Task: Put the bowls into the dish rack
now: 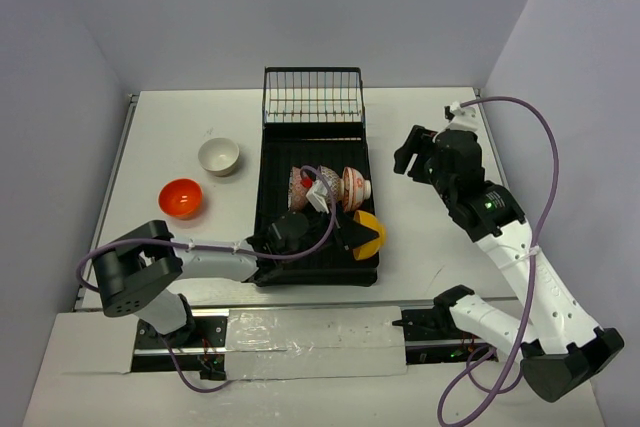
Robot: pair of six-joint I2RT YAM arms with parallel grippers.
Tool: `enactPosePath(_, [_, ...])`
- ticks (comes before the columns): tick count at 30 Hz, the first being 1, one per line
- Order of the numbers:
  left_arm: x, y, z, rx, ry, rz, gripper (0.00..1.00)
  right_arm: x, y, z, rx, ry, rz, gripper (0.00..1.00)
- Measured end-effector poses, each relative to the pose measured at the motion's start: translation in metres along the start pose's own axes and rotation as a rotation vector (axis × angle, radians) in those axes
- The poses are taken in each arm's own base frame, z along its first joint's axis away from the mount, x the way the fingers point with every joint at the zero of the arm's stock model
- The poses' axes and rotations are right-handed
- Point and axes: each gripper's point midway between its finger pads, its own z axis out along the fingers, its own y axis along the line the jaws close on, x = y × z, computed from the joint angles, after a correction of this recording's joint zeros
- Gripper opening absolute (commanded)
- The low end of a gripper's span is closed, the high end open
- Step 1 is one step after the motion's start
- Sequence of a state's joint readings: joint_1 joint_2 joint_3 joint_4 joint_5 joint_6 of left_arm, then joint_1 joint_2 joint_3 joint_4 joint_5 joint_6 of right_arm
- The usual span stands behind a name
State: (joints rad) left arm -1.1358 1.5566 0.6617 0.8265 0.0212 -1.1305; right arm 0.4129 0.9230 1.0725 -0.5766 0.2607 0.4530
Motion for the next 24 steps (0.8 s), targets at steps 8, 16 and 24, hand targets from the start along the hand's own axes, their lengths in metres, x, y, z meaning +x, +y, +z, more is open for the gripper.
enactPosePath(8, [-0.001,0.004,-0.007,0.018,-0.032,-0.017,0.0,0.003,0.001,0.003,-0.003,0.014,0.0,0.73])
enactPosePath(16, [-0.002,0.029,-0.017,-0.038,-0.051,-0.02,0.0,0.006,0.002,0.004,-0.008,0.025,-0.002,0.73])
enactPosePath(24, [-0.009,0.036,-0.021,-0.029,-0.076,-0.039,0.0,0.006,0.003,0.005,-0.008,0.027,-0.003,0.73])
